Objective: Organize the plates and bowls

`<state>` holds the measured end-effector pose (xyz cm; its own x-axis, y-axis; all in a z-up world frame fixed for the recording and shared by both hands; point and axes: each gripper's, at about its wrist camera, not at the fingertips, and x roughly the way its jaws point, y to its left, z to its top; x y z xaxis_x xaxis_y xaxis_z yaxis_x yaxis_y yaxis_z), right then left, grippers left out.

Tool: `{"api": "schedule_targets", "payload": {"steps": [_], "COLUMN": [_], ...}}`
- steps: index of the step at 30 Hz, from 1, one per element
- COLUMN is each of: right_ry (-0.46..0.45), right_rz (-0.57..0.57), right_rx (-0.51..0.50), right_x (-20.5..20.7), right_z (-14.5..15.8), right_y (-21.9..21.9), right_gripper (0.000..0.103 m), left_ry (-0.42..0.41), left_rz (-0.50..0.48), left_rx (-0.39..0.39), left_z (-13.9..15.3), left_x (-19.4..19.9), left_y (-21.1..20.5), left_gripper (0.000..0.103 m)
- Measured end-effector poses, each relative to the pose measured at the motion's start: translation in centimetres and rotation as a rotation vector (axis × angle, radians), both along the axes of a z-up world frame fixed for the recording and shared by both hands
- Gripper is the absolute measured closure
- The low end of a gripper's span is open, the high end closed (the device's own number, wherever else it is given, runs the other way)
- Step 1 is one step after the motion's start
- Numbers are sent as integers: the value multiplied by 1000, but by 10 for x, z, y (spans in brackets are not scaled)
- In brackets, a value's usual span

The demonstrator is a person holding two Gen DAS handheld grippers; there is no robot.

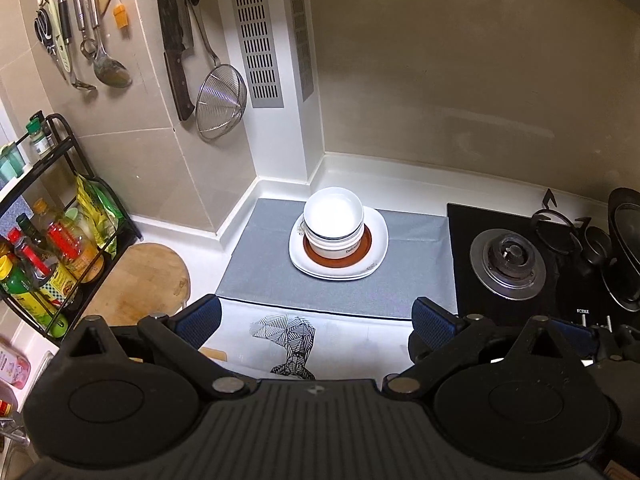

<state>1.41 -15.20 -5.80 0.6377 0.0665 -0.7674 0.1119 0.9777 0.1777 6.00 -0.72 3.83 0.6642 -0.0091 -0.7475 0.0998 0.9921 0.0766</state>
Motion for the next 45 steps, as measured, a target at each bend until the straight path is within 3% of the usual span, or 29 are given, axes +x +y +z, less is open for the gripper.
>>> {"api": "schedule_targets", "payload": {"steps": [18, 45], "right_ry": [-18, 2], "right_rz": [-1, -20], "right_rx": [16, 12], "right_x": [-27, -35], "right_z": [4, 0], "right_y": [-8, -7], "right_gripper": [0, 0], "left_ry": [-15, 6], "left_rz": [-4, -23], "left_rx": [18, 16], "left_z": [4, 1], "left_x": [-28, -32], "left_y": [-9, -9], "left_gripper": [2, 2]}}
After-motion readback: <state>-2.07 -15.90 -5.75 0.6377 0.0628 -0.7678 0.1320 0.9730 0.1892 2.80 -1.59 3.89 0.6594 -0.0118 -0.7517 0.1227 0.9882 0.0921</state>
